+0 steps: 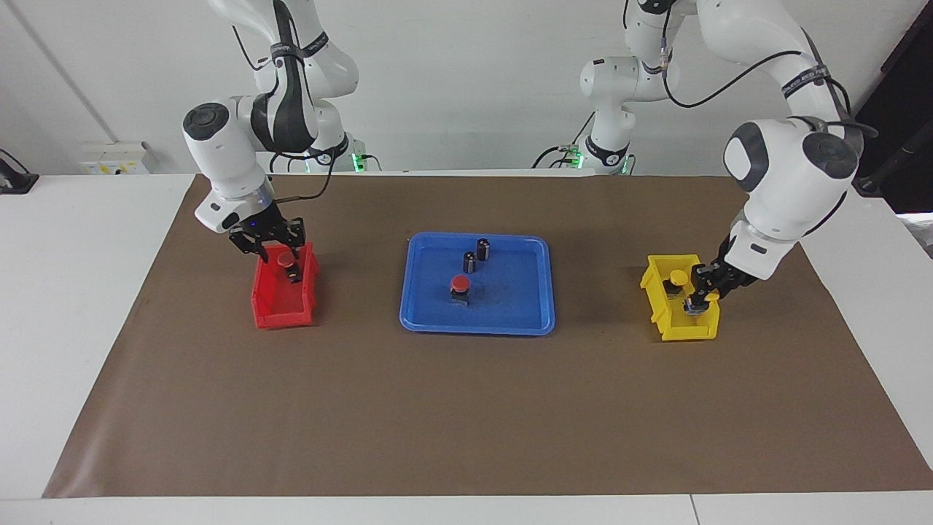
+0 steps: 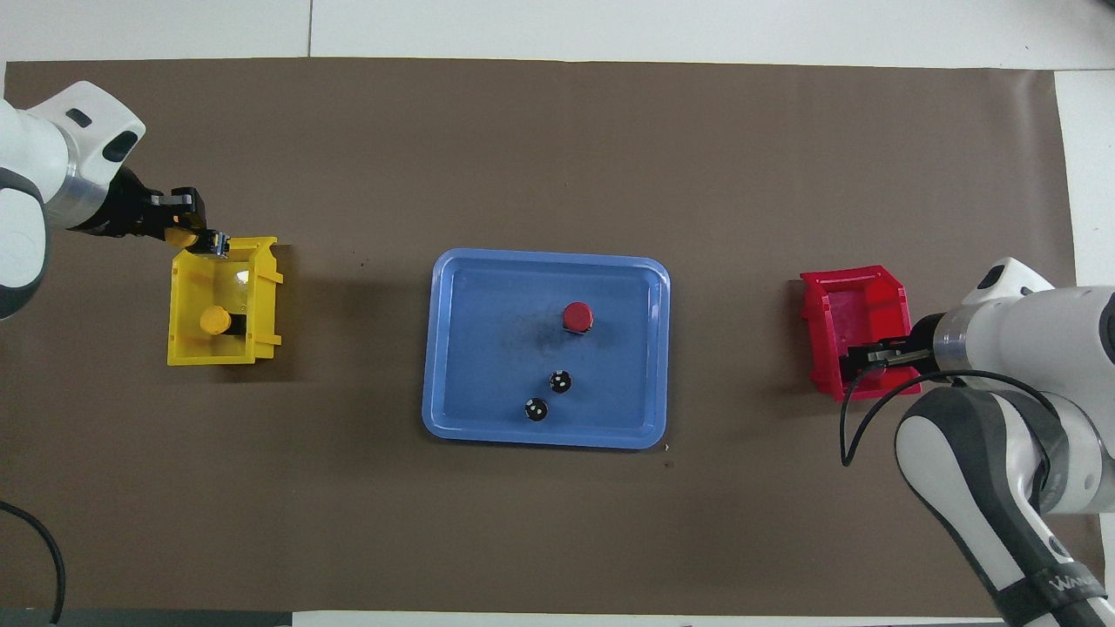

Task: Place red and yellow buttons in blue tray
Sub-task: 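Lift the yellow button with the left gripper while the right gripper reaches the red caddy, then place the yellow button in the blue tray with the left gripper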

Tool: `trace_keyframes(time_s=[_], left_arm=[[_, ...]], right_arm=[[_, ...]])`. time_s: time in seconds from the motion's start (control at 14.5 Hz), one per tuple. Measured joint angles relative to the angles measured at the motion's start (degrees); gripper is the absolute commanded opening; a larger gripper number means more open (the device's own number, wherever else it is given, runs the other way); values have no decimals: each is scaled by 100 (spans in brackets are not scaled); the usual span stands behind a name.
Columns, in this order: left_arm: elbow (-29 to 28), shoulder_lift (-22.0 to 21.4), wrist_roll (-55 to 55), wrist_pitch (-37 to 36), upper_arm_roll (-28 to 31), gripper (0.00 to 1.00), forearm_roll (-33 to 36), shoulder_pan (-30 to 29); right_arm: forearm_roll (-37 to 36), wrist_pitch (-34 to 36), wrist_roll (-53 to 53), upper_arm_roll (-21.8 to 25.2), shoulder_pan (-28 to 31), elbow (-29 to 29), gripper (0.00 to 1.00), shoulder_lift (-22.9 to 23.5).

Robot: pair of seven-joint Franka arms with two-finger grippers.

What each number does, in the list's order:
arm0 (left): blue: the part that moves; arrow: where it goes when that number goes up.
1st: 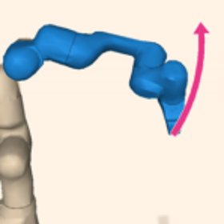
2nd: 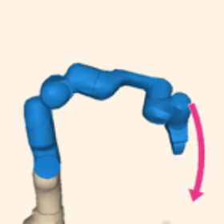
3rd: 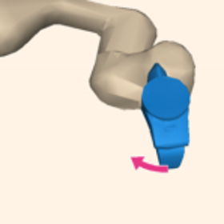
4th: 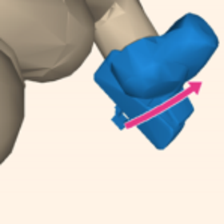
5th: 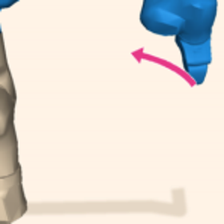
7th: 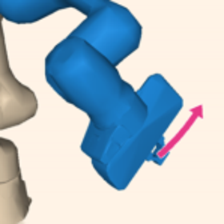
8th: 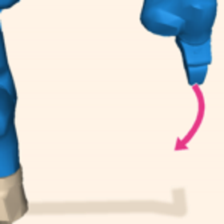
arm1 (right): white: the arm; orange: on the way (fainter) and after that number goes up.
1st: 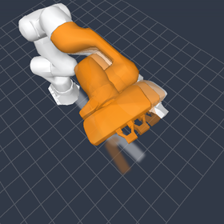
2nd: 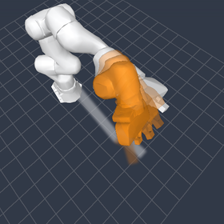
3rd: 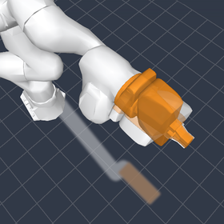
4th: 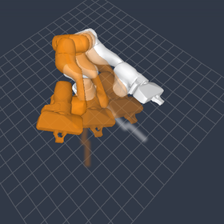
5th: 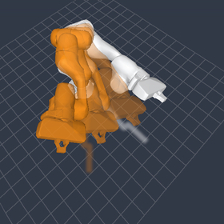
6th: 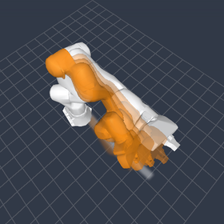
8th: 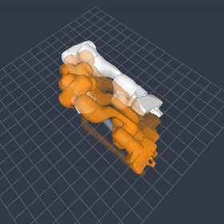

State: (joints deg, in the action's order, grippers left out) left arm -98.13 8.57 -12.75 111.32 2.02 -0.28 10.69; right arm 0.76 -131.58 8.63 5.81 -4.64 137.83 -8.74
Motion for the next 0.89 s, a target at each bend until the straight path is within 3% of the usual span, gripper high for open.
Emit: trace_keyframes(time_s=[0.41,0.89], left_arm=[[-480,175,-1930,864,-80,1,17,1941],[-606,795,-2047,1602,-80,1,-40,2443]], right_arm=[[0,-155,0,3,4,108,62,78],[0,-261,0,3,6,299,61,113]])
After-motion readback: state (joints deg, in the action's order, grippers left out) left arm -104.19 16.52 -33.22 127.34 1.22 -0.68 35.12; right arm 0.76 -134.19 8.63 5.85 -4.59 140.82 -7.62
